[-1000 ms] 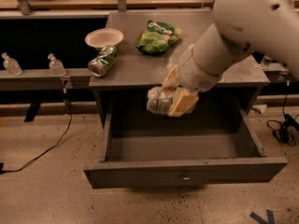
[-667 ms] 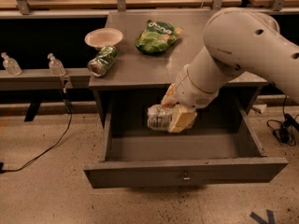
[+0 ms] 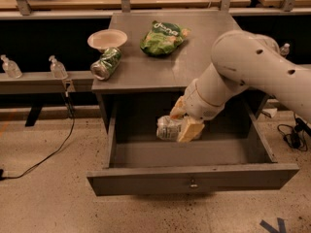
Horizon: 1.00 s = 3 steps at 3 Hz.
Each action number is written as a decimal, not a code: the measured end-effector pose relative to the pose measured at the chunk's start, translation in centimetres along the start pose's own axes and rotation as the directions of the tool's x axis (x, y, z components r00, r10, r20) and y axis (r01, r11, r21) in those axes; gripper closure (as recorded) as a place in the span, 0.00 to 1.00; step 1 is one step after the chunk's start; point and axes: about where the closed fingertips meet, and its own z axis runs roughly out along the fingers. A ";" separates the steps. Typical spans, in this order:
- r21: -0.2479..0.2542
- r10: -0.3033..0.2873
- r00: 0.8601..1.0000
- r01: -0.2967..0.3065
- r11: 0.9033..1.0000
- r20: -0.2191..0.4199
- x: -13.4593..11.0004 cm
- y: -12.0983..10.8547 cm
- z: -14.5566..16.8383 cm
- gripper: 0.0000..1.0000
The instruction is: Place 7up can into top drawer
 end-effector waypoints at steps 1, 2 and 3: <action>-0.028 0.023 0.999 -0.022 0.999 0.030 2.9 0.5 5.3 1.00; -0.039 0.017 0.999 -0.015 0.999 0.034 3.9 0.7 8.4 0.97; -0.041 0.016 0.999 -0.015 0.999 0.034 3.8 0.7 8.3 0.75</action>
Offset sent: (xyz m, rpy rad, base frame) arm 0.0244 -0.0023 -0.1219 0.0230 0.0444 0.0181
